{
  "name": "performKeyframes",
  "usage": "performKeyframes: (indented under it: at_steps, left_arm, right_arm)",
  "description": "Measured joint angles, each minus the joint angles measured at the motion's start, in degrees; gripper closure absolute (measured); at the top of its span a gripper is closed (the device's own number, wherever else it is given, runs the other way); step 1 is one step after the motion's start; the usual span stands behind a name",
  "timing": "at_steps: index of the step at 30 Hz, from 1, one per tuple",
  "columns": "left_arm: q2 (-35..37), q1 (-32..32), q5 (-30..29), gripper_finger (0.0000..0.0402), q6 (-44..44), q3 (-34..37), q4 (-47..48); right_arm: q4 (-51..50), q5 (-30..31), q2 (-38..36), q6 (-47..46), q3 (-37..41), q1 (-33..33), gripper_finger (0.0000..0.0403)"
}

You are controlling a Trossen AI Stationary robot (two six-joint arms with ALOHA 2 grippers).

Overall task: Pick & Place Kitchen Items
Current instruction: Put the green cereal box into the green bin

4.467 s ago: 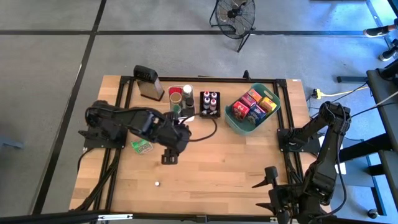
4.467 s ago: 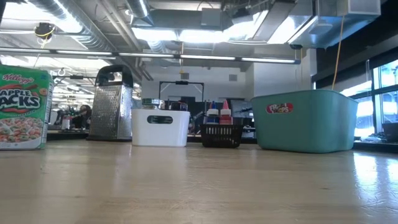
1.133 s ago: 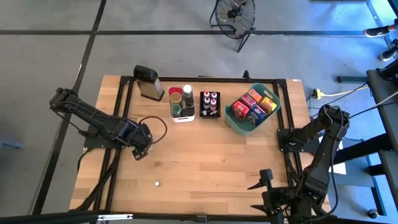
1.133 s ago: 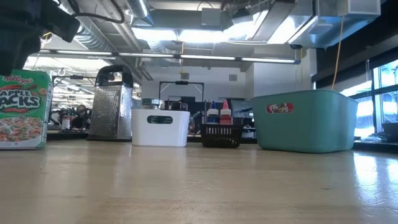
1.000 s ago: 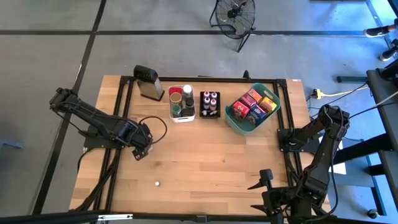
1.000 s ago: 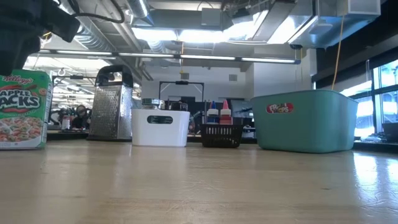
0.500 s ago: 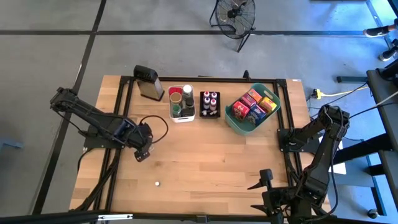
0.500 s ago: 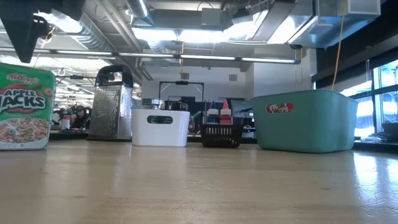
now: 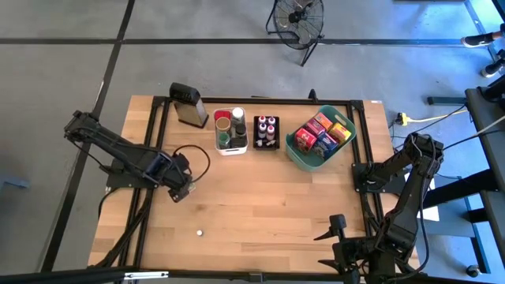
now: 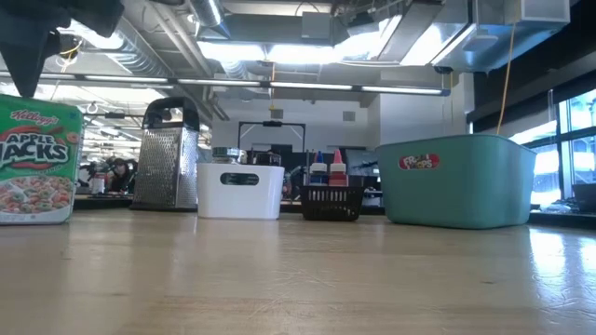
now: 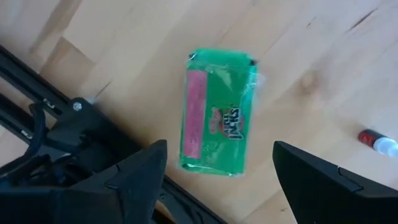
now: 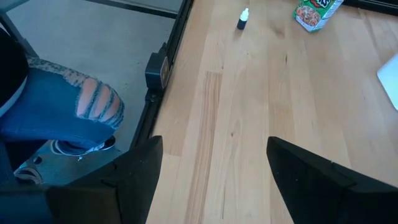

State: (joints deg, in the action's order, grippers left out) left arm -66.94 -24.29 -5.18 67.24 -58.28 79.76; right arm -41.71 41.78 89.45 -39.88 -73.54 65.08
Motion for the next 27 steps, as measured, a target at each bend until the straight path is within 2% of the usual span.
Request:
performKeyframes:
  at_steps: [7,14,20,27]
  left_arm:
    - [-0.17,0.0,1.86,0.0114,0.03,4.05,-0.71]
    - [-0.13,0.0,2.15,0.0114,-2.28,7.93,-8.2]
    - [-0.13,0.0,2.78,0.0114,3.22,11.96,-9.08]
    - [-0.13,0.01,4.94,0.0118,-0.79,12.98,-9.19]
  right_arm:
    - [0.17,0.0,0.0,-0.24,0.0,-0.01,0.0111]
    - [0.2,-0.02,0.0,-0.39,0.0,0.0,0.0112]
    - [0.22,-0.02,0.0,-0.39,0.0,-0.01,0.0112]
    - [0.22,-0.02,0.0,-0.39,0.0,0.0,0.0112]
